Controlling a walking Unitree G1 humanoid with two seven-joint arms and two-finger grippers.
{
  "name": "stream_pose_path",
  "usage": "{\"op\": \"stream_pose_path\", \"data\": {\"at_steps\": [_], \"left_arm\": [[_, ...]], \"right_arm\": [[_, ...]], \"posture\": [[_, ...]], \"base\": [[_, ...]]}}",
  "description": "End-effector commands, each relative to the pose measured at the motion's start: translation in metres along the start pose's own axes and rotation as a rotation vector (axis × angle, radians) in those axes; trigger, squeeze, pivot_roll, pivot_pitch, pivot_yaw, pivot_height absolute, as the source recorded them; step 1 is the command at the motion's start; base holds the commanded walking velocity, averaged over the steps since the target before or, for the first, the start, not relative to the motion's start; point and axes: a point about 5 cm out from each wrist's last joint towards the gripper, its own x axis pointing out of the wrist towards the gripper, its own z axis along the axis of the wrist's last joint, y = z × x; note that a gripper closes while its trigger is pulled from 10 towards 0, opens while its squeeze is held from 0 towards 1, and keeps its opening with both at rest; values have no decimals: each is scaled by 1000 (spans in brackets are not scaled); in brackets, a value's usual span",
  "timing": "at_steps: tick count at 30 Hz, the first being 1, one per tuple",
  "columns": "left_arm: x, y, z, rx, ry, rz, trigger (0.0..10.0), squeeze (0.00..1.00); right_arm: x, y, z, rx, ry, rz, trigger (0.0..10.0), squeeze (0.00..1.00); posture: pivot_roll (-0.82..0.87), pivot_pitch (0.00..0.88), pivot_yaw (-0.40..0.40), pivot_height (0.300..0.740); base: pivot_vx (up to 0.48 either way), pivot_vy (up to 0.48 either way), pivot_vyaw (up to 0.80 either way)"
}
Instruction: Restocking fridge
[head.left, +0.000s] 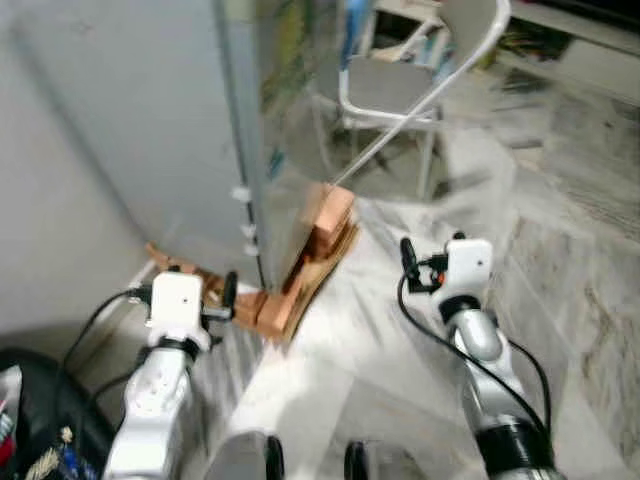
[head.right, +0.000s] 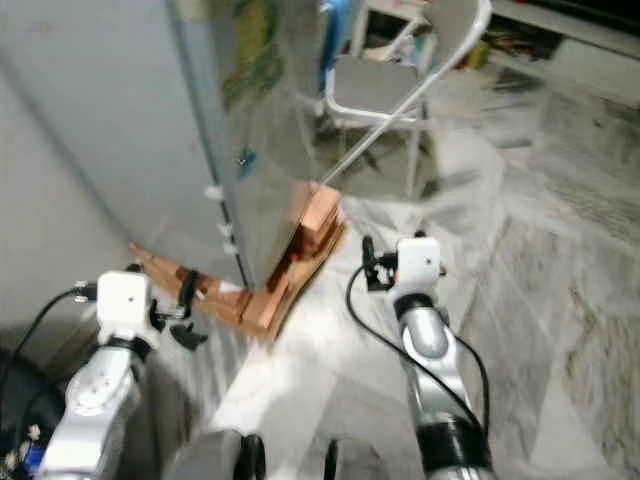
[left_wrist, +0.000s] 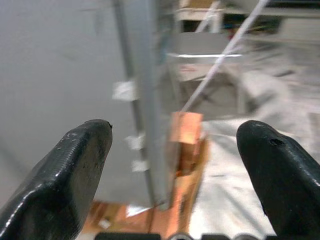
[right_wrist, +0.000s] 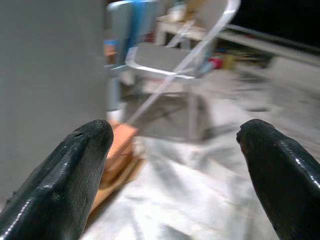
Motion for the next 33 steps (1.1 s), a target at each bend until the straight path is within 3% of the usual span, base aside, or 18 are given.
{"op": "stream_pose_path", "data": {"at_steps": [1,13,20,33], "left_arm": [[-3,6,-3,20,16,13,10000,0],[-2,4,-4,12,12,6,10000,0],[-2,4,-3,4,2,16,10000,0],[0,2,0,-26,-25,6,10000,0]], "right_arm": [[1,5,3,12,-10,14,10000,0],[3,7,4,2,-15,25,10000,0],[3,7,4,-7,-15,32,10000,0],[6,10,6,-16,-14,52,10000,0]], "posture": [[80,97,-48,740],[78,101,-55,740],[79,99,-62,740],[77,101,-69,740]], "base": [[330,349,-725],[322,321,-162],[0,0,0],[0,0,-771]]}}
